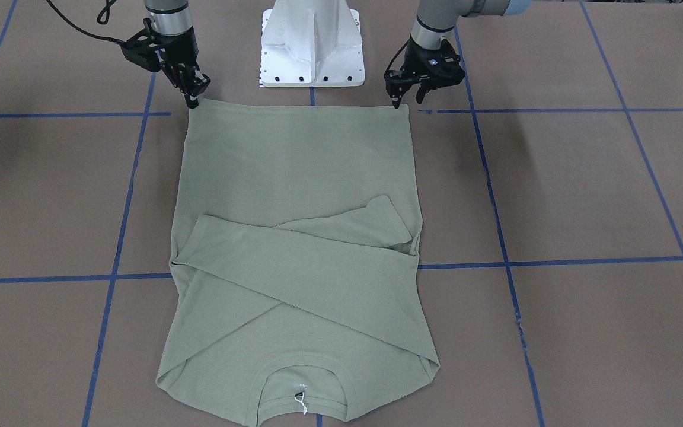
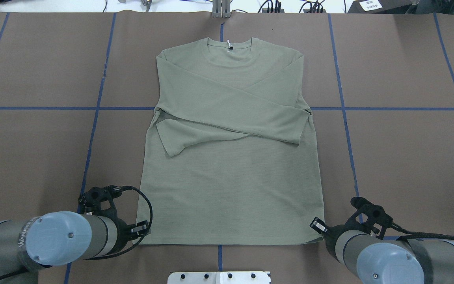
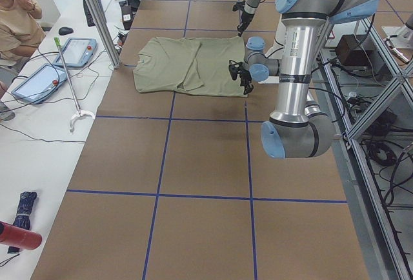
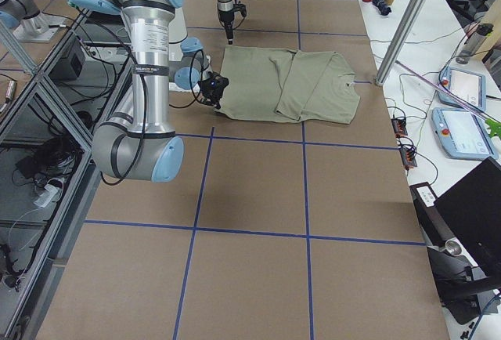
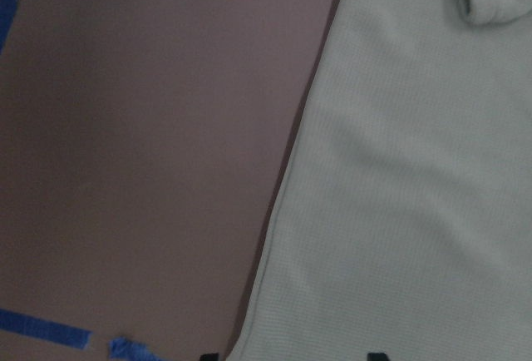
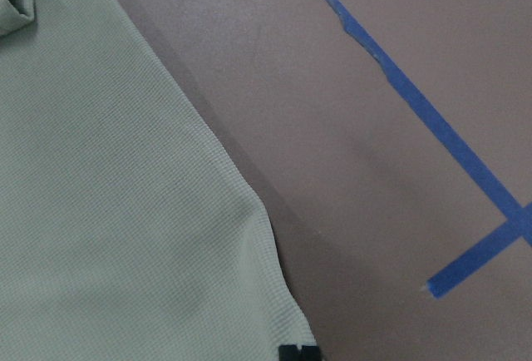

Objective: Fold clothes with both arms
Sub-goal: 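Grasp both hem corners with the left and right grippers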

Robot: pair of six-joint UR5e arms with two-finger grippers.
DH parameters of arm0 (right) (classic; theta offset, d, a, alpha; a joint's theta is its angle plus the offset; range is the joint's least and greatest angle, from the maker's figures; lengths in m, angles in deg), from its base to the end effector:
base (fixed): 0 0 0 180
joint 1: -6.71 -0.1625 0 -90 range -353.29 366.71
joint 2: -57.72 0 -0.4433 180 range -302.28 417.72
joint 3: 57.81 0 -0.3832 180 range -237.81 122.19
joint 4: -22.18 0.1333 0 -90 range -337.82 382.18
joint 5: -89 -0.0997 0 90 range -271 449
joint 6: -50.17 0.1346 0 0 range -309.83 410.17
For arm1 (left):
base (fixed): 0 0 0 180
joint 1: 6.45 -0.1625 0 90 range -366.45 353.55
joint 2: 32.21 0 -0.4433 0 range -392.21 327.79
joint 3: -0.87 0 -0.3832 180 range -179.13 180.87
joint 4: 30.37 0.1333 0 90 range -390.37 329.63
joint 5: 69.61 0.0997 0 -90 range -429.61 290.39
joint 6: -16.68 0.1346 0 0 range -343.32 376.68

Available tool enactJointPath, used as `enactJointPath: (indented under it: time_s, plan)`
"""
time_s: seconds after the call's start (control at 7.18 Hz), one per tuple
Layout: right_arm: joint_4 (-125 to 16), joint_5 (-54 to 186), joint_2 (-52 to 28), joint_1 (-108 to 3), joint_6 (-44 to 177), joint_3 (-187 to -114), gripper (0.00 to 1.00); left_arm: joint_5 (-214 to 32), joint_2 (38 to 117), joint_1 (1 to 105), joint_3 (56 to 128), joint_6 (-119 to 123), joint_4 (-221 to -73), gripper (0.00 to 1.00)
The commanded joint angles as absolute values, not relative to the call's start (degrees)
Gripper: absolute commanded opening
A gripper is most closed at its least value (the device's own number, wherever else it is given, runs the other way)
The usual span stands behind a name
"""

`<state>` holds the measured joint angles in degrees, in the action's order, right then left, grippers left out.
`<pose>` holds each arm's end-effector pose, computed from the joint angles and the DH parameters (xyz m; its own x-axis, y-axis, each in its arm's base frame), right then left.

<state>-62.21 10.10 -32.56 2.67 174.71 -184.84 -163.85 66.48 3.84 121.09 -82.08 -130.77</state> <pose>-0.4552 -0.1918 0.4069 0.4946 0.5927 0.6357 -0.5815 0.7693 -0.2648 0.5014 -0.2164 0.3719 0.6153 -0.2661 -0.7421 0.2192 0.9619 -0.1631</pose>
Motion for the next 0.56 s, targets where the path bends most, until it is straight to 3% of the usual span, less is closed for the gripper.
enactJointPath:
  time_s: [0.0, 0.42]
  plan:
    - [-62.28, 10.08, -32.54, 2.67, 174.71, -184.9, 0.0, -163.92, 66.93, 2.86, 119.88, -82.02, -130.83, 0.54]
    - [-62.28, 10.17, -32.63, 2.58, 174.71, -184.81, 0.0, -164.01, 67.11, 2.69, 119.0, -81.4, -130.92, 0.5]
